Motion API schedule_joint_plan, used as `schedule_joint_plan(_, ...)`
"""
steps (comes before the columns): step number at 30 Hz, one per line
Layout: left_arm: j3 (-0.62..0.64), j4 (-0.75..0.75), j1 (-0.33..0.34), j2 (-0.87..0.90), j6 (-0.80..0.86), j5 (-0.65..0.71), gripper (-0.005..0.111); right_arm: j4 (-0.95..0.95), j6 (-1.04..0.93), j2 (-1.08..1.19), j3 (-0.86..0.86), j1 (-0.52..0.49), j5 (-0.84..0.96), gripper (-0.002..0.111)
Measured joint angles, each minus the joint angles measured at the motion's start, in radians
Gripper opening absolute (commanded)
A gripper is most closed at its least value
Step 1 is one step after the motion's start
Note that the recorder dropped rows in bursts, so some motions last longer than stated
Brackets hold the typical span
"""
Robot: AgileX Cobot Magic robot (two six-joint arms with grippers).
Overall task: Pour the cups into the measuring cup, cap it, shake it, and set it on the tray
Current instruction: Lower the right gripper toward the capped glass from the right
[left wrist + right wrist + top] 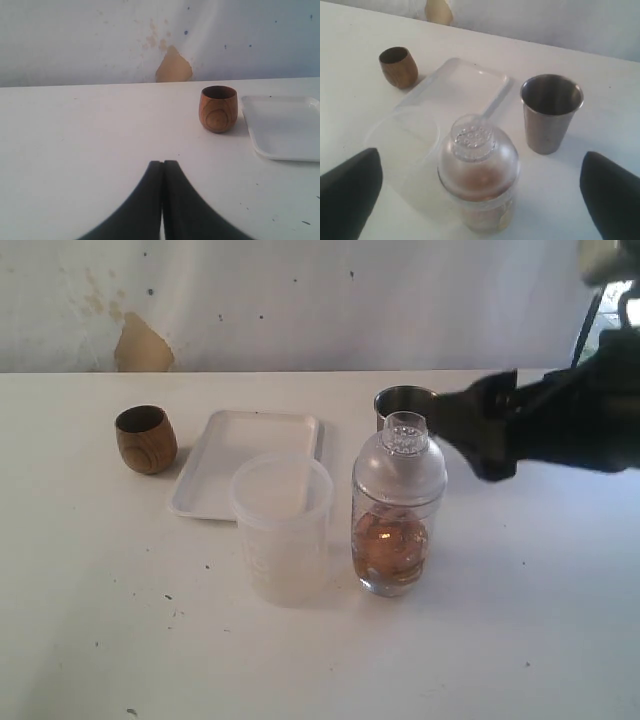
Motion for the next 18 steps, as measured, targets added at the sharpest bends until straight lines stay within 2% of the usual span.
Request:
schedule_joint_plan(4, 0.0, 0.0, 0.0, 0.0, 0.0, 0.0, 0.0, 0.097, -0.126, -0.011, 0.197, 0.098, -0.171, 0.105)
schedule_joint_plan(12, 0.0, 0.0, 0.0, 0.0, 0.0, 0.0, 0.0, 0.107, -0.143, 0.019, 0.361, 0.204, -0.457, 0.105)
schedule_joint_plan(18, 0.0, 0.0, 0.0, 0.0, 0.0, 0.0, 0.0, 0.098, -0.131, 0.158, 0.435, 0.244, -0.661, 0.105)
